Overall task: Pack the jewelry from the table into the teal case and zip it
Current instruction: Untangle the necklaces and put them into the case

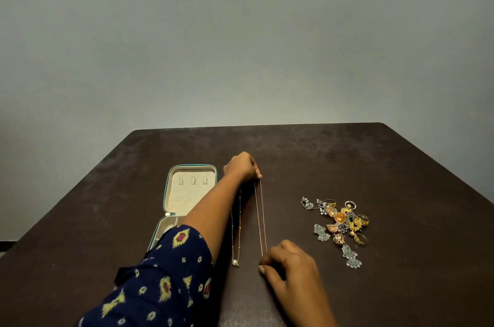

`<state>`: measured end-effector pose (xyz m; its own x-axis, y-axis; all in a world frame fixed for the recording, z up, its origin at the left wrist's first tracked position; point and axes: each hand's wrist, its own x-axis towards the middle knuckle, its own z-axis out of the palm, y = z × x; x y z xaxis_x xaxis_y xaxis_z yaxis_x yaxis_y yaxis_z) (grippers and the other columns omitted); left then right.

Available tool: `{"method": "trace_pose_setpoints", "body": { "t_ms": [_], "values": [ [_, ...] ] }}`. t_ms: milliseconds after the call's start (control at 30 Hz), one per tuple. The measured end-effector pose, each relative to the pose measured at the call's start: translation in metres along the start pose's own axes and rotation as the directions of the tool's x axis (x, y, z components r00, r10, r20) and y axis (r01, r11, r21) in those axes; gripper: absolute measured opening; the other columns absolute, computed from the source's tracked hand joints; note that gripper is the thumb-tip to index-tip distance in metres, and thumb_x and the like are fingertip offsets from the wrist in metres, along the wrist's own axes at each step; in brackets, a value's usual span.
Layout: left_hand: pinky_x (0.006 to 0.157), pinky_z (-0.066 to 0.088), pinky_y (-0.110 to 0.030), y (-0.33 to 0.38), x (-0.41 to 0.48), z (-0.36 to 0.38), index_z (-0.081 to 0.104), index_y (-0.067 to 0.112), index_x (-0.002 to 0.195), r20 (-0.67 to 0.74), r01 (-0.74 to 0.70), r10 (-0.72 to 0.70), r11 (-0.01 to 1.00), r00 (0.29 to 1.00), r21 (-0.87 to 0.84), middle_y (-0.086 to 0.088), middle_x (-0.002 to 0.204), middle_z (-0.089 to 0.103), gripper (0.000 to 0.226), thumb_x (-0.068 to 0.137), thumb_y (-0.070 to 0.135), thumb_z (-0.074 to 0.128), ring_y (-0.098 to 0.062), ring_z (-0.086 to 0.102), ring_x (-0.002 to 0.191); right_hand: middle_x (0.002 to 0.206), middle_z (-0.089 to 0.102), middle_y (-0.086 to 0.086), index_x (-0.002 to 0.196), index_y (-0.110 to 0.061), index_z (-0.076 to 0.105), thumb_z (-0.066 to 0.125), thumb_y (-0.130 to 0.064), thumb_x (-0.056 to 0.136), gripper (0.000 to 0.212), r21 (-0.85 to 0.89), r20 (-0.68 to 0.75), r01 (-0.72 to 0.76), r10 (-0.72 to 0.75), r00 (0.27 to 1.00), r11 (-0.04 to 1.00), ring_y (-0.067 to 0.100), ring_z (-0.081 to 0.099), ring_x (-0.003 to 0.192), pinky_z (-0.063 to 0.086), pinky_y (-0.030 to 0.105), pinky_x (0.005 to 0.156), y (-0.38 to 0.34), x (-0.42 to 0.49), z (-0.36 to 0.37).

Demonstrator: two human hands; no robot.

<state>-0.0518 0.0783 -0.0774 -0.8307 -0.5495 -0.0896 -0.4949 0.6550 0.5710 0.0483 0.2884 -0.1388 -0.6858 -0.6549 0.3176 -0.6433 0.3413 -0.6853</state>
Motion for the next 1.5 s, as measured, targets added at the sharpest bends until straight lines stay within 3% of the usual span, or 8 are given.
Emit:
{"method": "trace_pose_setpoints", "body": {
  "t_ms": [133,367,467,700,867,1100,1367,1500],
  "values": [
    [0.095,0.044,-0.037,-0.002,-0.001,0.001,0.059,0.018,0.058,-0.001,-0.005,0.005,0.999,1.000,0.050,0.007,0.076,0.069,0.025,0.083,0.011,0.060,-0.013,0.062,0.092,0.075,0.043,-0.010,0.098,-0.039,0.040,0.047,-0.037,0.069,0.030,-0.008,-0.002,0.007,-0.007,1.000,1.000,0.003,0.044,0.077,0.031,0.013,0.068,-0.001,0.001,0.000],
    [0.089,0.039,-0.036,0.002,-0.007,-0.002,0.057,0.020,0.073,-0.049,-0.074,0.082,0.985,0.995,0.157,-0.002,0.094,0.069,0.015,0.077,0.025,0.071,-0.020,0.059,0.096,0.071,0.048,-0.011,0.089,-0.030,0.053,0.048,-0.039,0.067,0.024,-0.002,-0.039,-0.004,0.004,0.999,1.000,-0.003,0.045,0.071,0.035,0.009,0.064,0.001,0.002,0.000],
    [0.085,0.044,-0.034,0.006,-0.017,-0.013,0.063,0.015,0.084,-0.104,-0.157,0.164,0.985,0.981,0.067,-0.004,0.094,0.069,0.012,0.077,0.022,0.071,-0.020,0.061,0.094,0.067,0.050,-0.008,0.077,-0.025,0.061,0.052,-0.034,0.069,0.015,0.017,-0.043,-0.003,0.004,0.999,1.000,0.003,0.049,0.069,0.035,0.009,0.061,-0.002,0.003,-0.006],
    [0.072,0.050,-0.030,-0.023,-0.084,-0.051,0.065,0.012,0.080,-0.322,-0.324,0.246,0.920,0.914,-0.219,-0.002,0.078,0.066,0.006,0.083,0.017,0.065,-0.015,0.062,0.075,0.065,0.055,-0.001,0.077,-0.018,0.060,0.065,-0.018,0.080,0.005,0.020,-0.068,-0.002,0.003,0.998,1.000,0.007,0.050,0.072,0.036,0.014,0.057,-0.013,0.000,-0.015],
    [0.064,0.049,-0.030,-0.065,-0.135,-0.064,0.065,0.014,0.075,-0.536,-0.329,0.084,0.865,0.840,-0.379,0.002,0.065,0.064,0.010,0.085,0.014,0.063,-0.012,0.061,0.064,0.066,0.058,-0.001,0.077,-0.016,0.061,0.065,-0.018,0.081,0.006,-0.012,-0.092,-0.021,0.020,0.996,1.000,0.009,0.051,0.067,0.037,0.011,0.058,-0.018,-0.002,-0.018],
    [0.069,0.050,-0.035,-0.118,-0.175,-0.039,0.063,0.014,0.076,-0.608,-0.153,-0.248,0.834,0.754,-0.530,-0.005,0.078,0.065,0.009,0.085,0.013,0.061,-0.021,0.061,0.075,0.081,0.060,-0.005,0.084,-0.019,0.060,0.061,-0.021,0.085,0.002,-0.097,-0.063,-0.012,0.006,0.998,0.995,0.003,0.053,0.073,0.038,0.008,0.060,-0.023,-0.007,-0.017],
    [0.065,0.040,-0.016,-0.135,-0.188,-0.018,0.058,0.021,0.087,-0.573,-0.181,-0.167,0.847,0.802,-0.500,-0.001,0.102,0.056,0.014,0.085,0.008,0.060,-0.014,0.055,0.092,0.084,0.057,-0.007,0.085,-0.021,0.062,0.060,-0.027,0.084,0.007,-0.091,-0.068,0.109,-0.115,0.991,0.990,0.009,0.050,0.084,0.037,0.014,0.068,-0.055,0.009,-0.002],
    [0.071,0.042,-0.022,-0.138,-0.186,-0.016,0.058,0.022,0.089,-0.569,-0.189,-0.134,0.861,0.811,-0.472,0.000,0.101,0.059,0.015,0.087,0.007,0.057,-0.015,0.057,0.092,0.089,0.061,0.001,0.088,-0.018,0.066,0.060,-0.020,0.085,0.007,-0.059,-0.012,0.109,-0.110,0.994,0.992,0.014,0.052,0.087,0.041,0.024,0.075,-0.083,0.043,0.018]
  ]
}}
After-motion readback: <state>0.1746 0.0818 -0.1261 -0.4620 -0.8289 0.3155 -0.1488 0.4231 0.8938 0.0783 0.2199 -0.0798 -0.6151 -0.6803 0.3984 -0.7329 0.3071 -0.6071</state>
